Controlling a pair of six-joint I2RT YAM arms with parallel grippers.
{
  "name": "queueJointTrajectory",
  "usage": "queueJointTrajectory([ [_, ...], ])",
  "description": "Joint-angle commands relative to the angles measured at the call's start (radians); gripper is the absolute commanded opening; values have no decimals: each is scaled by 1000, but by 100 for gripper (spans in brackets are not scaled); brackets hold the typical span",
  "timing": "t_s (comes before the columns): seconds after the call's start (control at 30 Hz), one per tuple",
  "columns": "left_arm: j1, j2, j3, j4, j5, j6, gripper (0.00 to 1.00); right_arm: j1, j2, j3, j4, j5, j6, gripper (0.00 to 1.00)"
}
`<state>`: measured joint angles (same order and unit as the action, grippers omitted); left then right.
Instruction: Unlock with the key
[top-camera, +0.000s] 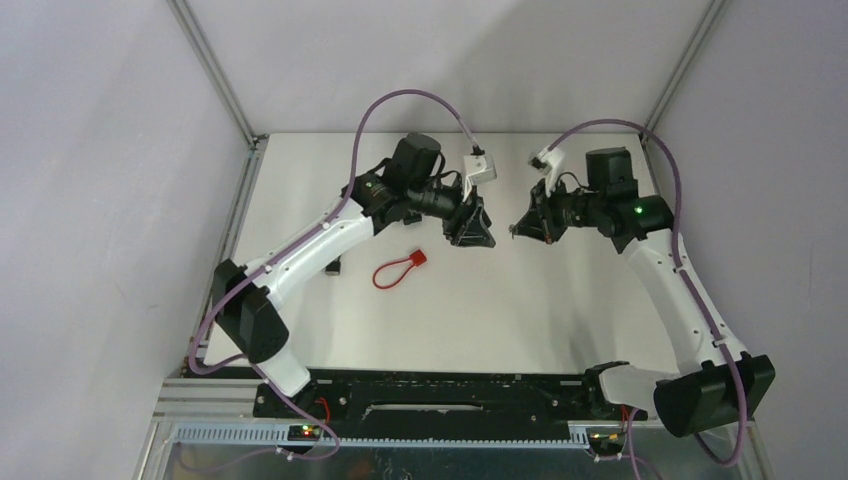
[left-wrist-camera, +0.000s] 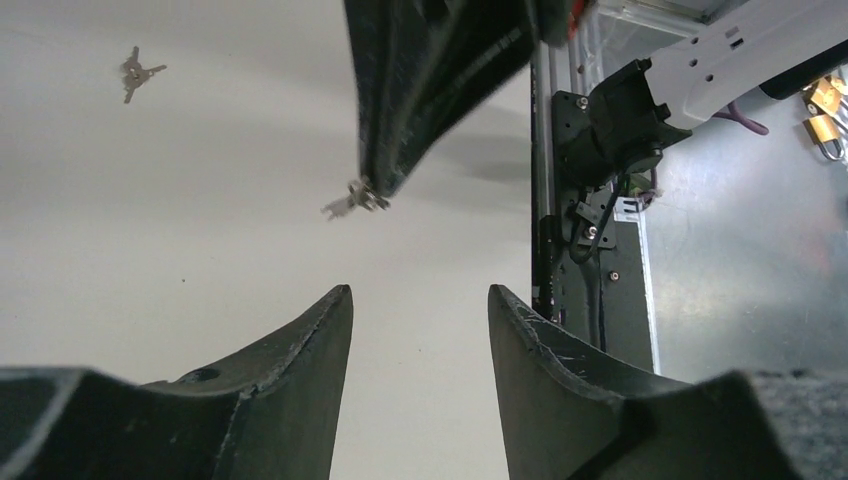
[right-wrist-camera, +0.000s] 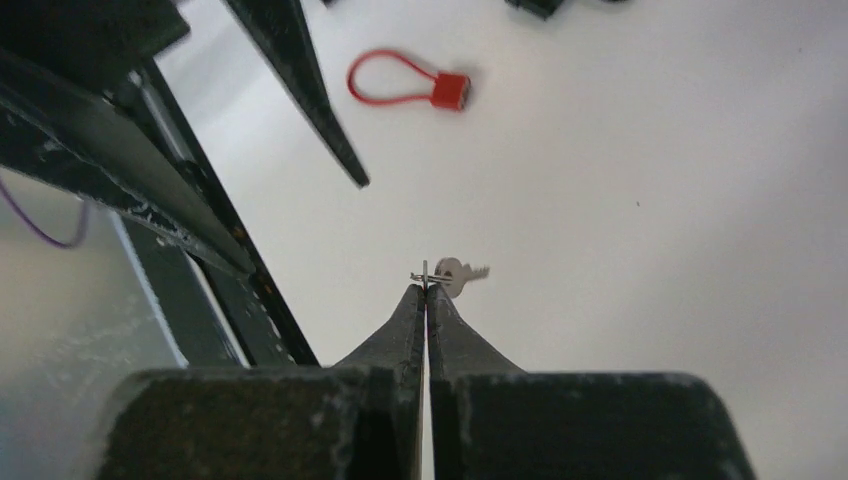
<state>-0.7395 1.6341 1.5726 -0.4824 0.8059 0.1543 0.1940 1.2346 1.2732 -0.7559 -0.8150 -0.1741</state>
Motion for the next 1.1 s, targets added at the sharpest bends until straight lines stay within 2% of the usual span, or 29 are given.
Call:
queueJointTrajectory([
  [0.0, -4, 20, 66, -24, -16, 5, 55, 106, -30, 45, -201, 293, -181, 0],
  [0.1, -12, 26, 55, -10, 3, 37, 55, 161, -49, 46, -253, 390, -227, 0],
  [0.17, -18, 29, 37, 3, 31, 74, 54, 165, -70, 45, -271, 380, -245, 0],
  [0.4, -53, 30, -23, 0, 128, 297, 54, 127, -140, 45, -309, 103, -347, 0],
  [0.6, -82, 59, -11, -37, 162, 371, 56, 104, -170, 45, -285, -75, -372, 0],
  [0.83, -124, 103, 27, -128, 199, 459, 55, 102, -172, 45, -247, -116, -346, 0],
  [1.07, -135, 119, 44, -109, 200, 435, 46, 99, -175, 45, -260, -126, -351, 0],
])
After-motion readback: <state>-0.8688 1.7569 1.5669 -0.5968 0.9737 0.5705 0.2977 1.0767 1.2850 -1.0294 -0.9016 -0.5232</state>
